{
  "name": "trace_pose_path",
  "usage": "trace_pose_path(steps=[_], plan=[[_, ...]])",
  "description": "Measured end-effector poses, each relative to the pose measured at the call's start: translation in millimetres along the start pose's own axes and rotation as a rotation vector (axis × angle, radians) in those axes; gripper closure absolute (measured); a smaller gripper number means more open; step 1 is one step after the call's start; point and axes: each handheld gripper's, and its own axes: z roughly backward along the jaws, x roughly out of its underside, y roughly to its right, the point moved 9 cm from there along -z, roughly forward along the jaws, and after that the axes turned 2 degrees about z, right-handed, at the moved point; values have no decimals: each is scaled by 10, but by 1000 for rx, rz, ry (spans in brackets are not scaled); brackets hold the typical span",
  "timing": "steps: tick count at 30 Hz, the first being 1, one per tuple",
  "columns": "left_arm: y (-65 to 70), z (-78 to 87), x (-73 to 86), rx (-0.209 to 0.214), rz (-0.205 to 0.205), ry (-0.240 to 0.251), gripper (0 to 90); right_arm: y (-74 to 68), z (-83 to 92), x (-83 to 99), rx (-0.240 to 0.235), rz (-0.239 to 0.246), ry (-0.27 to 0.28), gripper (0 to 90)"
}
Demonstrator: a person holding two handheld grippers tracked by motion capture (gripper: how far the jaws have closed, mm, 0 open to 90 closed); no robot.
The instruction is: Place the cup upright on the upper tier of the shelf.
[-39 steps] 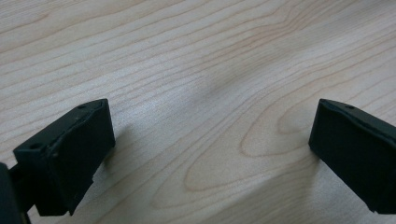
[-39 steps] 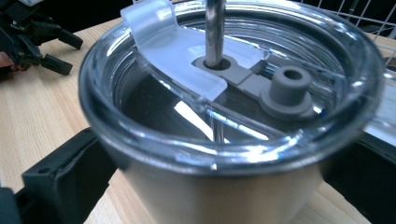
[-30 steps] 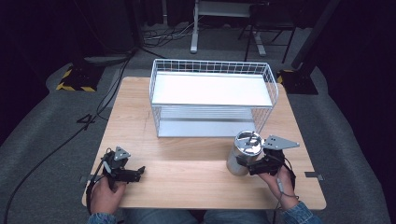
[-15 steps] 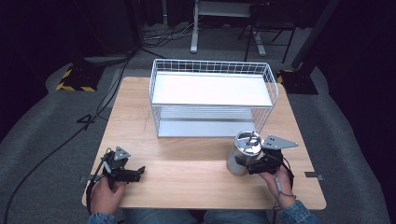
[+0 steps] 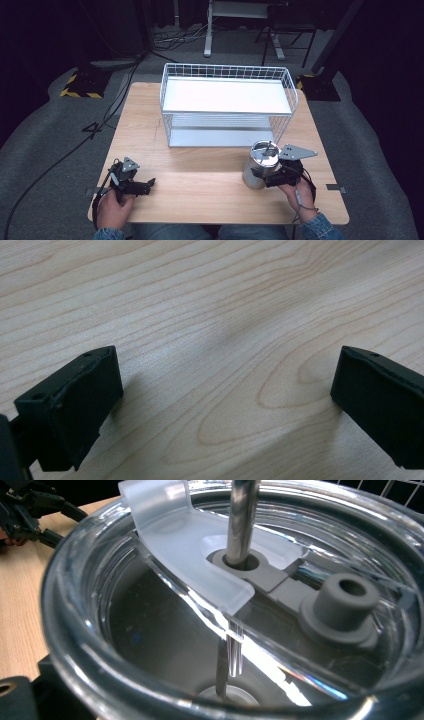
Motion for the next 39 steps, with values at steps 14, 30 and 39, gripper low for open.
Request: trace_pose_path(steps=[14, 30, 39], plan=[[0, 0, 0, 0, 0, 0, 6, -45, 135, -301, -4, 35, -1, 36], [0, 0, 0, 0, 0, 0, 6, -79, 317, -762, -19, 44, 9, 37], [0, 0, 0, 0, 0, 0, 6, -43, 412, -1019, -22, 27, -2, 37]])
